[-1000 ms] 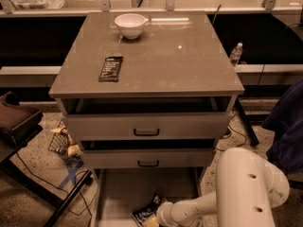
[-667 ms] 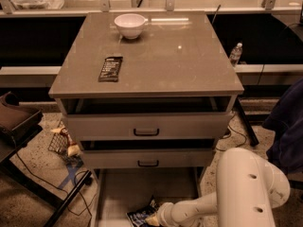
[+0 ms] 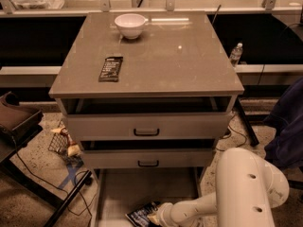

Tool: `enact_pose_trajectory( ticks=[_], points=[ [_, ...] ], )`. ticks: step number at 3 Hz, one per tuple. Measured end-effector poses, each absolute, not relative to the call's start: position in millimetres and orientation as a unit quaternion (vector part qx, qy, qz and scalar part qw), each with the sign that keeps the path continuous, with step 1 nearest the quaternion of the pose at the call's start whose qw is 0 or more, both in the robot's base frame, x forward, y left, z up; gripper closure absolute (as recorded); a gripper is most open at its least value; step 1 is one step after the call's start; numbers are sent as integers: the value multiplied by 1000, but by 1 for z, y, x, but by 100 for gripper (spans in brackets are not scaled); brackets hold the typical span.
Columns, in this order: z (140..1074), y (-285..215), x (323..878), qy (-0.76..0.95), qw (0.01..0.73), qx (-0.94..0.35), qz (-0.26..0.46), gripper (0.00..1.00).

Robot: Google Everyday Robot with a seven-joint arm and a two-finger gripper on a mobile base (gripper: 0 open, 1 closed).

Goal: Pick blue chip bag from bottom drawer and place on counter

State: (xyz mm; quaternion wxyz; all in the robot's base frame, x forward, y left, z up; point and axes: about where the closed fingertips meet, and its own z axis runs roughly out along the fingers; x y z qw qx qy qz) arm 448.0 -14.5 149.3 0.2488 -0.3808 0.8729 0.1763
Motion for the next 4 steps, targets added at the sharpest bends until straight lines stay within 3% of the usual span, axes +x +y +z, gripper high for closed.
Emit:
enact_pose_trajectory(
  ticks=[2,4],
  points=[
    [213,-9,464,837,307,-378,251,100],
    [344,-69,491,832,332,-342,283,100]
  ],
)
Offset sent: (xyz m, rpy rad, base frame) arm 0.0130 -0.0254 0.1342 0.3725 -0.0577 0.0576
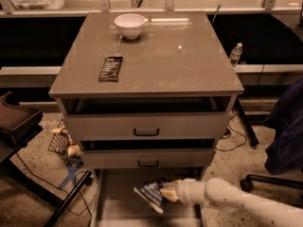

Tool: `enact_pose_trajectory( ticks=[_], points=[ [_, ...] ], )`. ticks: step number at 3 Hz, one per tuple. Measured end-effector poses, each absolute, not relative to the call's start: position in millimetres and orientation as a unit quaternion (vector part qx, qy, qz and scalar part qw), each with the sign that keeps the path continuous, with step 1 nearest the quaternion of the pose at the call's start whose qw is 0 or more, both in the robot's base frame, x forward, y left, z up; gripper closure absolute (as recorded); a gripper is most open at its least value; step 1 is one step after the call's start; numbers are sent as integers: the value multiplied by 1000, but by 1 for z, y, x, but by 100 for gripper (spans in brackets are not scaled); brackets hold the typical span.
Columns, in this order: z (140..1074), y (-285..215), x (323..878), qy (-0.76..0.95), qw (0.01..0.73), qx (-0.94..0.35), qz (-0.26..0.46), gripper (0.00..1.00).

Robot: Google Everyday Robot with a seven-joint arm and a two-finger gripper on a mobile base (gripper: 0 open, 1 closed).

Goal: Pick blue chip bag from bottom drawer and place on counter

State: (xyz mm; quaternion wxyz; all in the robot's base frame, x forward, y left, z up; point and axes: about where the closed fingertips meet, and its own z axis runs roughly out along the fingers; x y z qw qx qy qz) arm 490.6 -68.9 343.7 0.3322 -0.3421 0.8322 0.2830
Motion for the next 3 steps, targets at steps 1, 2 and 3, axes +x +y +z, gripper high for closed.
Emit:
enact_pose_trajectory(
  ticks=[1,2,3],
  points=[
    [402,-100,507,833,341,-327,287,100],
    [458,-122,507,833,337,-334,285,100],
    [519,-142,502,836,335,-348,259,100]
  ],
)
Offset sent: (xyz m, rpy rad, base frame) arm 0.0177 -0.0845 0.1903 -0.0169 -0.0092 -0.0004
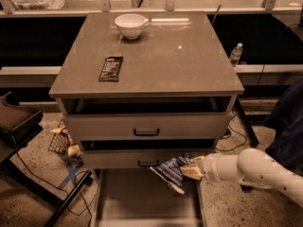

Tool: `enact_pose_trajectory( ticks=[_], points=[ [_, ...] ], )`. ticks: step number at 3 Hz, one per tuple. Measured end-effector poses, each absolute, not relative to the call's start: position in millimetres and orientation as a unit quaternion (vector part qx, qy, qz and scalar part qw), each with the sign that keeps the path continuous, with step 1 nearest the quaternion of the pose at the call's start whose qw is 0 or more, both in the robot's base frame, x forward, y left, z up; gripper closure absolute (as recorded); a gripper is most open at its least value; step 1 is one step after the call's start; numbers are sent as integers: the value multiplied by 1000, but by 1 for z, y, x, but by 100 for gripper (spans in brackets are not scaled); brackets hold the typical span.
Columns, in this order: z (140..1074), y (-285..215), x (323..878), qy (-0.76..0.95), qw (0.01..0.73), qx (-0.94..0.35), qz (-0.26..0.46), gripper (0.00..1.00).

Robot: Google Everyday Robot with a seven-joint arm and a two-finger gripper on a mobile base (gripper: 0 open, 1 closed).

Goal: Pick blue chip bag from bottom drawer and place on counter

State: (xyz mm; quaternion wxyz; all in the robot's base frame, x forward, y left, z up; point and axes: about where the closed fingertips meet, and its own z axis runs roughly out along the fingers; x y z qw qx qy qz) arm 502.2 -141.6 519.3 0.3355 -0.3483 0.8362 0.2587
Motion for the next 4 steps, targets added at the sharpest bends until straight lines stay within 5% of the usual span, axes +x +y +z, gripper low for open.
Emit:
enact_pose_trajectory(
  ticks=[1,4],
  points=[
    [520,-139,503,833,335,-349,266,100],
    [742,-127,496,839,367,-325,236,100]
  ],
)
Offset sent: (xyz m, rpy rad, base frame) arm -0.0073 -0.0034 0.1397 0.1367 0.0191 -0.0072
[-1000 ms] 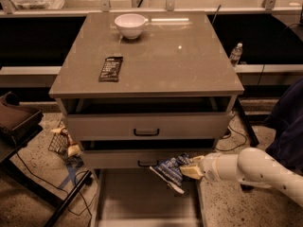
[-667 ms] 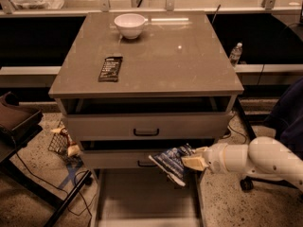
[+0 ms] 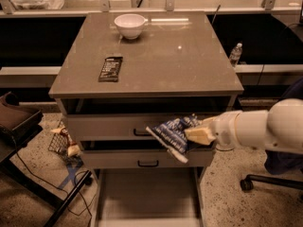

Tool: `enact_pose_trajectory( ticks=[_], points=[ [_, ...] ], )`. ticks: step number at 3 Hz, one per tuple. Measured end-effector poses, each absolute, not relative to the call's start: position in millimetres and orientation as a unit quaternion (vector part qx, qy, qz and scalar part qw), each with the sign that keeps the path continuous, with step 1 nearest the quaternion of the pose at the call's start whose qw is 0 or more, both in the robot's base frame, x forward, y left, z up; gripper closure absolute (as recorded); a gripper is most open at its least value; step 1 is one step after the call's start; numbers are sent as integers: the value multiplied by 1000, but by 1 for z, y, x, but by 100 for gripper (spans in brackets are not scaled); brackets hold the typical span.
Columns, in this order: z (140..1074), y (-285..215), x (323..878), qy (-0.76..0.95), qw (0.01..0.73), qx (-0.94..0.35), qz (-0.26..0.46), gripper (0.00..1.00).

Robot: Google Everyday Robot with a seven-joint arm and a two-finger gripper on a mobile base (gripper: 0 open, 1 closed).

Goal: Pick blue chip bag from bottom drawer and place on counter

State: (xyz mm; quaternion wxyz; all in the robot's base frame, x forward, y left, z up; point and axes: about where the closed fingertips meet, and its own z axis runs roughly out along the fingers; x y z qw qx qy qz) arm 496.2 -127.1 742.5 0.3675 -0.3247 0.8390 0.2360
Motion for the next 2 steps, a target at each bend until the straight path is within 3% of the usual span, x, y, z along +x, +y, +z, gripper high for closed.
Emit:
enact_pose_trajectory(
  ticks=[2],
  points=[
    [910,-140,557,842,432,-287,147,100]
  ],
)
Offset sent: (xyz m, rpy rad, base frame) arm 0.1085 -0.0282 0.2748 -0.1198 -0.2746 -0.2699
